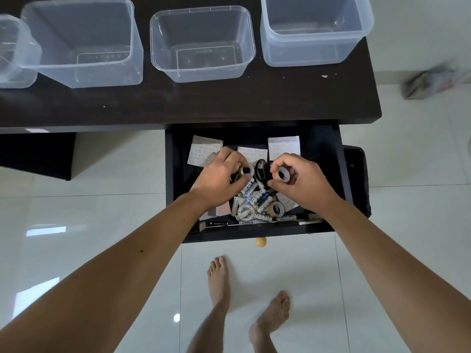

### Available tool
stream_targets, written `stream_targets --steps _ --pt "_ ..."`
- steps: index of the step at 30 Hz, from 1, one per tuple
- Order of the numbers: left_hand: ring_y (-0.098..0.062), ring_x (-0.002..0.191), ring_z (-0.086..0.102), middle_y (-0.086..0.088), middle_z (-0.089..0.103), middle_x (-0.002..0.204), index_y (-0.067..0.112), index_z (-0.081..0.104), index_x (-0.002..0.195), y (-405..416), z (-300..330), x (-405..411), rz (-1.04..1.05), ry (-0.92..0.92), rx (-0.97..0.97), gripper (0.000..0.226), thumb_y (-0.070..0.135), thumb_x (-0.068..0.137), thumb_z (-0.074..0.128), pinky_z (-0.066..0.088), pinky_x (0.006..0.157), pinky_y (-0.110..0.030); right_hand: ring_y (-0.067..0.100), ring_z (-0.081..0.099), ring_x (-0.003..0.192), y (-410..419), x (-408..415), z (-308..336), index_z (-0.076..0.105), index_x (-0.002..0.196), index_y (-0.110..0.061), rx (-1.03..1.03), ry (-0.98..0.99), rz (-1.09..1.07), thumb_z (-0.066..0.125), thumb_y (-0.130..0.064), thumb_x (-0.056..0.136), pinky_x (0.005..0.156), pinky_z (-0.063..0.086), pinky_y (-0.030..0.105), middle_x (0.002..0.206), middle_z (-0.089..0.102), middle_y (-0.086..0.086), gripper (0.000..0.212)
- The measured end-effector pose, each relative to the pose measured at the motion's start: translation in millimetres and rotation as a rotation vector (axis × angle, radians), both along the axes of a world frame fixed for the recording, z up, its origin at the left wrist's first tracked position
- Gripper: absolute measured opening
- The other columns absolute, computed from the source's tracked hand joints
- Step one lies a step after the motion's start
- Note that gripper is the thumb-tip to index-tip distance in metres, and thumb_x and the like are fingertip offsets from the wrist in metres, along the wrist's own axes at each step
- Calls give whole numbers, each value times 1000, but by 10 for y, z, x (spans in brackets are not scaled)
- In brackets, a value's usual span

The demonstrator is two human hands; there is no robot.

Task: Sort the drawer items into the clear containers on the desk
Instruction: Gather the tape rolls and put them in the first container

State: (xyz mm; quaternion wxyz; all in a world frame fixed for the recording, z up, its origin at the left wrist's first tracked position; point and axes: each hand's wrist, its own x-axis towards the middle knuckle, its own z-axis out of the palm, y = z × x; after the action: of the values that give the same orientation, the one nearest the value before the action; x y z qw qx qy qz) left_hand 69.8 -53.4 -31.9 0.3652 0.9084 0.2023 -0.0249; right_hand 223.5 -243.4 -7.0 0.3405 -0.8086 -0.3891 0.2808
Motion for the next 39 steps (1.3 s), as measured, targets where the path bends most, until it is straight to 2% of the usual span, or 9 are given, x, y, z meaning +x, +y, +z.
stream_targets --steps 4,7,10,12,18,23,28,32,39 --pt "-22 118 54 -1 50 136 25 50 140 -27 -45 74 -69 124 48 53 42 95 74 50 102 -41 9 66 98 -89 68 -38 77 106 -30 -62 30 58 85 -16 86 89 52 24 107 65 -8 25" --pt "-23 117 58 -2 53 134 25 47 144 -45 -78 97 -30 128 37 61 44 94 76 49 104 -42 15 66 98 -134 93 -44 76 92 -26 -106 40 124 84 -6 84 91 51 27 105 64 -4 23" --pt "-24 111 60 -2 58 126 25 54 137 -64 -95 121 13 85 33 48 41 96 73 51 100 -44 19 68 92 -175 129 -71 70 81 -31 -148 48 158 87 -9 80 92 56 45 96 68 -4 28" --pt "-22 108 59 1 58 121 26 58 130 -78 -105 122 41 45 17 38 40 97 71 52 97 -44 21 68 86 -191 146 -102 68 77 -31 -177 57 176 93 -17 75 90 56 50 91 69 -3 28" --pt "-17 99 60 4 59 113 26 61 124 -124 -128 66 56 -53 -13 33 41 96 73 55 87 -40 5 65 88 -156 109 -74 76 88 -24 -259 86 287 98 -20 70 82 53 31 94 68 -14 29" --pt "-13 94 57 7 58 111 31 55 130 -150 -113 16 79 -61 -59 33 36 99 66 56 83 -40 13 64 95 -90 89 -110 77 96 -27 -342 26 358 101 -30 65 85 55 36 103 66 -12 39" --pt "-7 96 53 9 54 111 25 53 149 -109 -59 0 59 -96 -35 45 27 104 59 48 88 -27 13 59 96 -74 84 -125 77 97 -28 -372 -32 395 101 -36 63 84 54 37 104 63 -11 42" --pt "-9 104 56 13 55 111 25 56 140 -76 -32 -44 58 -73 -48 39 30 103 63 49 92 -28 15 64 99 -69 79 -134 74 99 -30 -384 -41 417 99 -34 67 86 57 42 108 69 -9 41" --pt "-7 97 61 7 63 109 34 44 124 -98 50 -97 96 11 -186 41 31 95 74 49 74 -23 11 64 92 -89 85 -70 75 104 -35 -323 14 349 93 -31 73 82 57 36 101 65 -11 36"
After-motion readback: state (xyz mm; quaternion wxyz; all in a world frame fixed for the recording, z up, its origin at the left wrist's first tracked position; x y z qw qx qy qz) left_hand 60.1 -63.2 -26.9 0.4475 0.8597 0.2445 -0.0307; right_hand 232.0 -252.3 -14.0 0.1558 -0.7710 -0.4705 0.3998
